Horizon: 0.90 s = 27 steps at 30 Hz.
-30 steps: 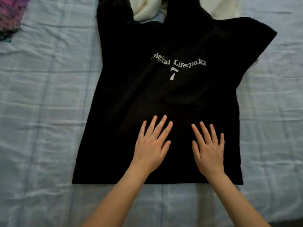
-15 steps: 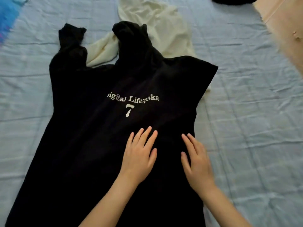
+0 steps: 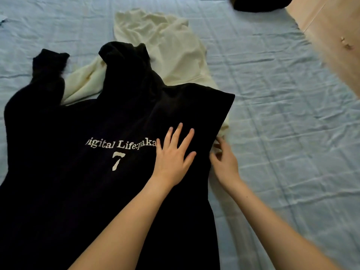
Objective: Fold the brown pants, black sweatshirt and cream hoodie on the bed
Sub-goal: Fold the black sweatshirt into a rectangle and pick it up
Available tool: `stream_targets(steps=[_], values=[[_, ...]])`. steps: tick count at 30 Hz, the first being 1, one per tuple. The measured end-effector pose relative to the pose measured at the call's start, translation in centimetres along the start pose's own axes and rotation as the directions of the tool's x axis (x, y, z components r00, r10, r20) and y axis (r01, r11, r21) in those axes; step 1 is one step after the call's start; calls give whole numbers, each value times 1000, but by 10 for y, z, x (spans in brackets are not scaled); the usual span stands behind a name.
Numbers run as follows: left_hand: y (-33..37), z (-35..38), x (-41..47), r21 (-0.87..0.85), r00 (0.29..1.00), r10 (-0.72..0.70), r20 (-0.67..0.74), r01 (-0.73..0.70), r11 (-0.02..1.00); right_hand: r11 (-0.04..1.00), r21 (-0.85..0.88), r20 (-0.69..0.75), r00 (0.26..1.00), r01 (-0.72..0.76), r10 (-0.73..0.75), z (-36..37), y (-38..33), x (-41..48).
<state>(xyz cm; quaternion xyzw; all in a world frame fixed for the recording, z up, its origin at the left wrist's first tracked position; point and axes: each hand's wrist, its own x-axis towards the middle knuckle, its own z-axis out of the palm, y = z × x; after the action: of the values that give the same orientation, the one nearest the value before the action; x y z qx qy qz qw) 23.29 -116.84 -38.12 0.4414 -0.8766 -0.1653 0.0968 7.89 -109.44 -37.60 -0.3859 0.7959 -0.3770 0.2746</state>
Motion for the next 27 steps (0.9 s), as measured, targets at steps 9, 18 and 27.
stream_targets(steps=[9,18,27], values=[[0,14,-2,-466,994,-111,8,102,879,954,256,68,987,-157,144,19,-4,10],[33,-8,2,-830,935,-354,-18,184,526,842,525,22,991,-126,134,-13,-33,-14],[76,-36,-13,-679,991,-129,24,111,726,803,558,-508,851,209,131,-70,-51,-90]])
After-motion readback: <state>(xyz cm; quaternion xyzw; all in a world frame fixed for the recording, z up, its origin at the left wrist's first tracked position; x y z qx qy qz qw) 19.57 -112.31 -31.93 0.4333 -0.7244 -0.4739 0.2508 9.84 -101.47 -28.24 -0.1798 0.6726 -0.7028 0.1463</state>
